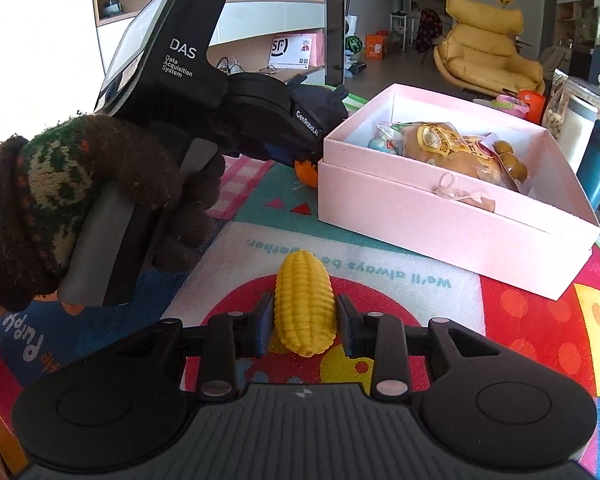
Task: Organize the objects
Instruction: 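Grasp the orange toy piece with the left gripper while the right holds the corn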
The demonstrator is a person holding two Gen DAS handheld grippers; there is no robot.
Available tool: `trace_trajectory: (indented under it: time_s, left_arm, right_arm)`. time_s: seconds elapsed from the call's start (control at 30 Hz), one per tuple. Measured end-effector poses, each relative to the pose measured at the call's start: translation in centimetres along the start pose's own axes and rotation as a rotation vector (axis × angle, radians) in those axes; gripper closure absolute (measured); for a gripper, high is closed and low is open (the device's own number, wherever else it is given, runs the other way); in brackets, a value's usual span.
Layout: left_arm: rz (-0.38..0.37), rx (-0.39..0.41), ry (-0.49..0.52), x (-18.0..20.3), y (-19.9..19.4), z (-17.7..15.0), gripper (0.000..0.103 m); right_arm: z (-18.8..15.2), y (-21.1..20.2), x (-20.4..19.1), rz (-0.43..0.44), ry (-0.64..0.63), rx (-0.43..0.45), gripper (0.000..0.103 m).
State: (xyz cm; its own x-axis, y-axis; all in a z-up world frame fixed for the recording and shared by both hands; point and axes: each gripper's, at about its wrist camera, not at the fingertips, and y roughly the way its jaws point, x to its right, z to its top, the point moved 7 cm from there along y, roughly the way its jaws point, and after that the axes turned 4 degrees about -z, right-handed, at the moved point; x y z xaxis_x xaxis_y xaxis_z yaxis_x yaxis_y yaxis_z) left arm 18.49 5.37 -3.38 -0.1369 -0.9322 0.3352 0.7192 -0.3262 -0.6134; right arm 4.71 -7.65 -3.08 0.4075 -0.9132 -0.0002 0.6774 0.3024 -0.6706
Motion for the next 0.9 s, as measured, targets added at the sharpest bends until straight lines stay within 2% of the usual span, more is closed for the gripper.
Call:
trace_trajectory:
  time_s: [0.17,0.4,0.53,0.63,0.8,0.9]
  left_arm:
    - [-0.024,0.010,0.000,-1.2,-4.3,-2.8,0.090]
    - [-0.025,0.020,-0.036,-2.9,-10.4,-7.7,0.089]
    - [-0.036,0.047,-0.055,-3.1,-10.9,-8.5,0.088]
    - [-0.040,0.063,-0.068,-3.1,-10.8,-8.6,0.088]
    - [-0.019,0.095,-0.021,-2.6,-11.0,-9.1,0.087]
    - [-0.022,0.101,-0.019,-2.5,-11.0,-9.2,0.086]
  right_arm:
    - [-0.2,0.0,-0.5,-0.002,0.000,0.008,0.061]
    - [-0.3,0.0,-1.6,-0.006,-0.026,-0.002,0.060]
    - [-0.4,0.1,-1.7,-0.024,-0.041,0.006,0.058]
    - [-0.4,0.2,-1.4,-0.043,-0.034,0.017,0.049]
    - [-0.2,0.4,-0.9,-0.038,-0.019,0.007,0.045]
    - [-0.3,0.5,-0.8,-0.065,-0.039,0.002,0.032]
